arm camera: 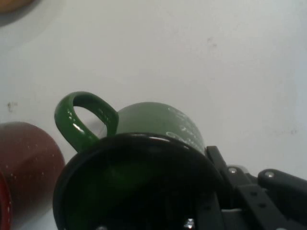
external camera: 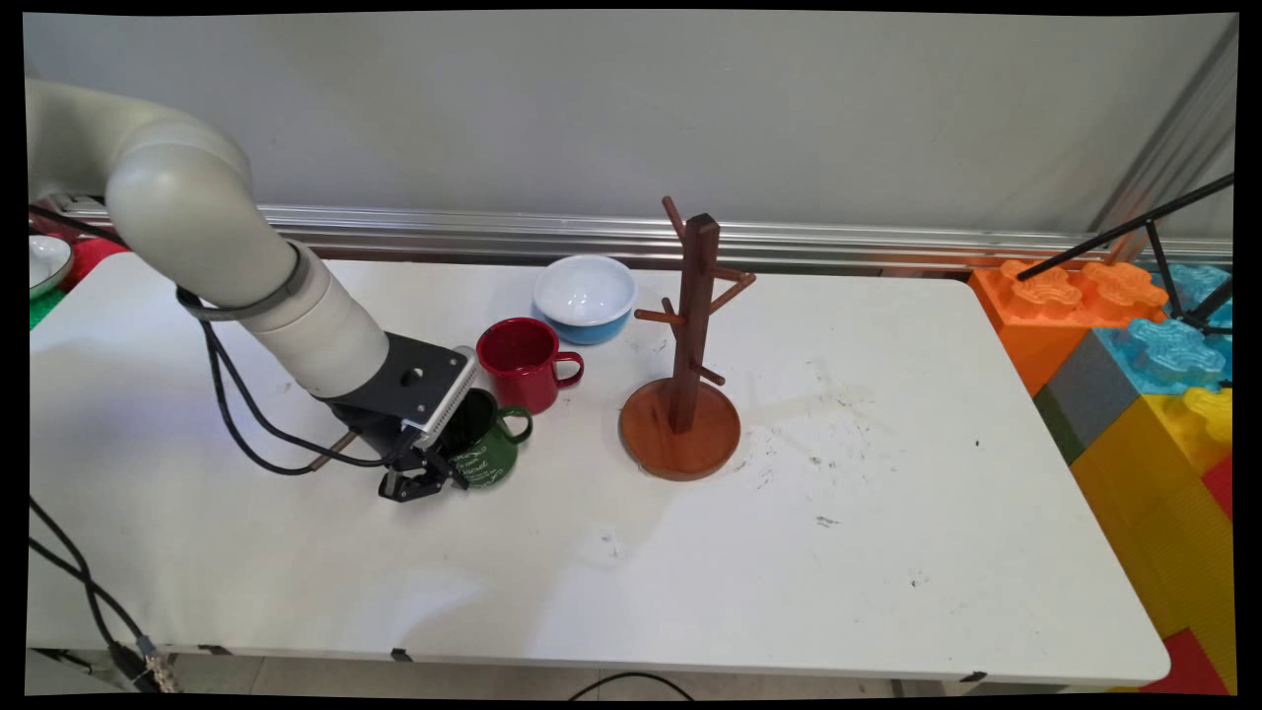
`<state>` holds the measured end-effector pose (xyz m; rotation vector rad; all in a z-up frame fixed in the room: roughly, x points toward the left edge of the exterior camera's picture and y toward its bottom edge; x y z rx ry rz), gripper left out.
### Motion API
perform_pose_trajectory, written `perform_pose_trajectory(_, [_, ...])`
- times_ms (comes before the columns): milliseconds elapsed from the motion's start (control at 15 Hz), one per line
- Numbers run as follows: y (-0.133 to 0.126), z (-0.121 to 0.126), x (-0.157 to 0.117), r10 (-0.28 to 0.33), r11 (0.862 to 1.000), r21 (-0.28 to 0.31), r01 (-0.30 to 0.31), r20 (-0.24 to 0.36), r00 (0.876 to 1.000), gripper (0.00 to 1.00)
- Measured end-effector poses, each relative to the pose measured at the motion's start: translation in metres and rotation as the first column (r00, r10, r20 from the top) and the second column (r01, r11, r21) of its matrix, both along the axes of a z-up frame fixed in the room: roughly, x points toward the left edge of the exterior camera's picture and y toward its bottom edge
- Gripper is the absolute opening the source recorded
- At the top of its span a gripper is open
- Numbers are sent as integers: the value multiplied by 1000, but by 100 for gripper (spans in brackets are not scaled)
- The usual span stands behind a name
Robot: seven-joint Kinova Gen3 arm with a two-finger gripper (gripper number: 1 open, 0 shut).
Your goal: Place the picked object on the table
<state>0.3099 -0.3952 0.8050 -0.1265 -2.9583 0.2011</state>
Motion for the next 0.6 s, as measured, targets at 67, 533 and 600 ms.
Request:
perform_pose_trajectory(67, [-1, -2, 0, 0, 1000, -1, 0, 1, 1000, 0])
perform_pose_trajectory(533, [-7, -12, 0, 1, 1000, -7, -1, 0, 1000, 100])
perform_pose_trajectory(600, [-8, -13, 0, 2, 1000, -9, -2, -1, 1000, 100])
